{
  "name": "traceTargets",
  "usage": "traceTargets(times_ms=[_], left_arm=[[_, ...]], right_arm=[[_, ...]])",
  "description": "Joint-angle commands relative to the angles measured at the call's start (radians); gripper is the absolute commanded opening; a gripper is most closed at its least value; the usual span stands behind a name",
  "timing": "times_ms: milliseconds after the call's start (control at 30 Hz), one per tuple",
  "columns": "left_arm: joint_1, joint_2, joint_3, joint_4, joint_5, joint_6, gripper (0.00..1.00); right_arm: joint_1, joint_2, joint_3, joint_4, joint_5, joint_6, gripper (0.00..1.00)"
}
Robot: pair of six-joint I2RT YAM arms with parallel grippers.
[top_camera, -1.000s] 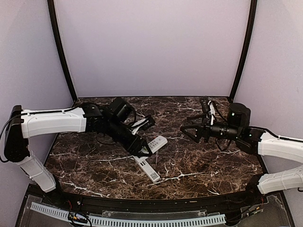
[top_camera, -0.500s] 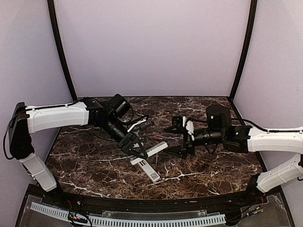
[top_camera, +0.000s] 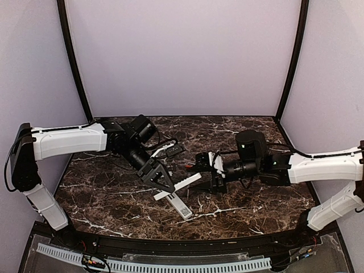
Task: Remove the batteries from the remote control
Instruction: Pass from the left arm to the right
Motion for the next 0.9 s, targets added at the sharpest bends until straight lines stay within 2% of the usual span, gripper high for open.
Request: traceTargets(times_ms=[0,333,567,600,667,767,867], left_arm=[[0.003,-0.002,-0.006,-0.033,0.089,0.031,0.15],[0.003,0.04,0.014,-0.054,0.138,0.039,0.16],[0.003,0.047,0.018,-0.044,0.137,0.027,0.2],[0.003,0.049,0.018,-0.044,0.143,0.027,0.21],[0.004,0.052,0.02,-0.045,0.148,0.027,0.19],[0.003,0.053,0.021,-0.049,0.148,0.031,0.19],[0.003,0.054,0.021,-0.055,0.153,0.034,0.18]], right_arm=[[0.011,0.037,0.043,0.056,-0.093,0.022,0.47],[0.01,0.068,0.088,0.041,-0.212,0.088,0.01],[0.009,0.053,0.054,0.087,-0.209,0.129,0.0],[0.009,0.049,0.052,0.093,-0.204,0.135,0.02],[0.008,0.044,0.049,0.107,-0.193,0.148,0.21],[0.008,0.032,0.036,0.141,-0.187,0.158,0.41],[0.008,0.018,0.026,0.177,-0.183,0.166,0.5]])
